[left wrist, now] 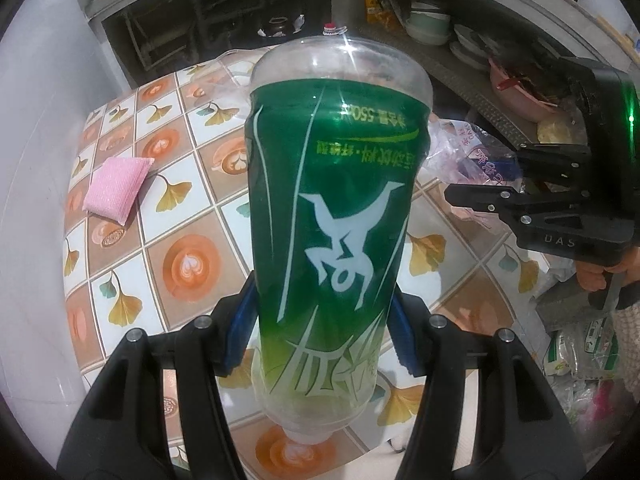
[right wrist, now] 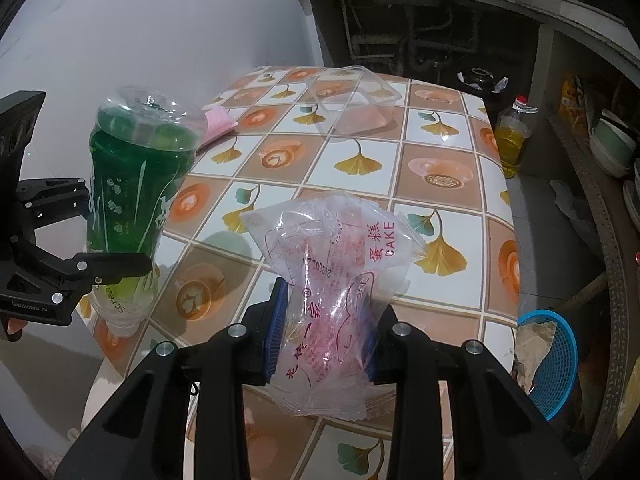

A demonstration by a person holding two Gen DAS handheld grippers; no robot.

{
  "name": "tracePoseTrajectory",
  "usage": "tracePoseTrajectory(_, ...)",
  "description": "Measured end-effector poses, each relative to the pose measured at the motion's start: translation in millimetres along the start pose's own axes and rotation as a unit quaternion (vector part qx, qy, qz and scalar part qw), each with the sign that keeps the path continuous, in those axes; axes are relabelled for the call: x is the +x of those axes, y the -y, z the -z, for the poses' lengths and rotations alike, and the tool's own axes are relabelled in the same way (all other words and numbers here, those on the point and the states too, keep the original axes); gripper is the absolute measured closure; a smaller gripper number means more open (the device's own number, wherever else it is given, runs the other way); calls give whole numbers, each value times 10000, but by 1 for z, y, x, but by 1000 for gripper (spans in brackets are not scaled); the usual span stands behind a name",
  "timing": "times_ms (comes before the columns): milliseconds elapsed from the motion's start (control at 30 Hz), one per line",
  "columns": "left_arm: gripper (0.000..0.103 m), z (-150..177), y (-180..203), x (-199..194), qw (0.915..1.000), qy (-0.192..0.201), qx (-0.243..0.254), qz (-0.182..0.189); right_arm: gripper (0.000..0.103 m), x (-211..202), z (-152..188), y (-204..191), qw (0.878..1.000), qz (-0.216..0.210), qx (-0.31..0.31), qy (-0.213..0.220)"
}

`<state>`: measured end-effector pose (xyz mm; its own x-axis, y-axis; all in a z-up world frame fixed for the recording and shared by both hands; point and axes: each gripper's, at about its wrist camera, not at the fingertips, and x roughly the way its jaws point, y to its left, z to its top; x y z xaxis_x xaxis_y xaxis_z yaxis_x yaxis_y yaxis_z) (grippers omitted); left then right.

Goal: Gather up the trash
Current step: 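Lift the green can and CAKE bag and carry both over the blue wastebasket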

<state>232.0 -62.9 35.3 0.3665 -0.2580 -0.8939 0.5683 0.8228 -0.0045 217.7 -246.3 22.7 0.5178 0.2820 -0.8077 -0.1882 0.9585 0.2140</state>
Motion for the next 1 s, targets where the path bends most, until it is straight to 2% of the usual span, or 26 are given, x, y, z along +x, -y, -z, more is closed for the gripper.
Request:
tracePoseTrajectory(567,48,-15,26,-9,9990,243,108,346,71,-27,25,22,9986,164,492,142)
tracePoseTrajectory(1000,48,-44,87,-8,9958,352,482,693,72,-78,61,70,9908,439,1156,543)
